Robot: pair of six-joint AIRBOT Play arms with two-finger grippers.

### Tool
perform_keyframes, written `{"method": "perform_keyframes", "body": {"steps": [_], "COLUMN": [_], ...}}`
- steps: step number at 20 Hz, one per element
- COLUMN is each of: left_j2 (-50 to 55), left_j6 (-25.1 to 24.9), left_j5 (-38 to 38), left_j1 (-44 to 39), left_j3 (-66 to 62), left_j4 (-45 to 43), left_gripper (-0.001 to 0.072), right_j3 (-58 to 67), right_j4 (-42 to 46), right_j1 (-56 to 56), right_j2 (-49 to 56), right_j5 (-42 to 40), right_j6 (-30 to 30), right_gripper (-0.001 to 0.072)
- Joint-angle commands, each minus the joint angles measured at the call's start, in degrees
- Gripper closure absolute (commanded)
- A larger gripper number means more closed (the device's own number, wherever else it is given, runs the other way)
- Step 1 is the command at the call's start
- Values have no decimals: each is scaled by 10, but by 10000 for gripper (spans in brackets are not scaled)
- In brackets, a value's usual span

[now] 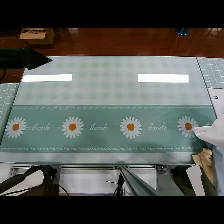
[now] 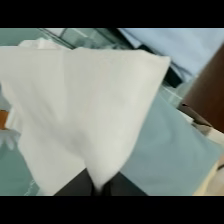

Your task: Fold the shirts.

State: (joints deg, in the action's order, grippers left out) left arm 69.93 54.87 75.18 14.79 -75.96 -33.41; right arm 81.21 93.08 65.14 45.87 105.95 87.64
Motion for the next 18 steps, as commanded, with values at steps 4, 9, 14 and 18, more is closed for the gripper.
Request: {"method": "perform_keyframes", "body": {"steps": [4,9,14,18], "left_j2": [31,37,37,37], "left_j6": [-27,-30,-30,-33], "left_j5": [-37,-62,-60,-60], "left_j1": [43,98,129,132], "left_j3": [0,-2,-2,-2], "left_j4": [-23,-22,-22,-22], "left_gripper": [685,686,686,686], "right_j3": [1,-51,-120,-124], "right_j4": [216,259,340,343], "right_j1": [2,2,2,2], "right_j2": [3,-7,-37,-37], "right_j5": [3,4,-3,-17], "right_j6": [-30,-34,-76,-97], "right_gripper": [675,673,444,274]}}
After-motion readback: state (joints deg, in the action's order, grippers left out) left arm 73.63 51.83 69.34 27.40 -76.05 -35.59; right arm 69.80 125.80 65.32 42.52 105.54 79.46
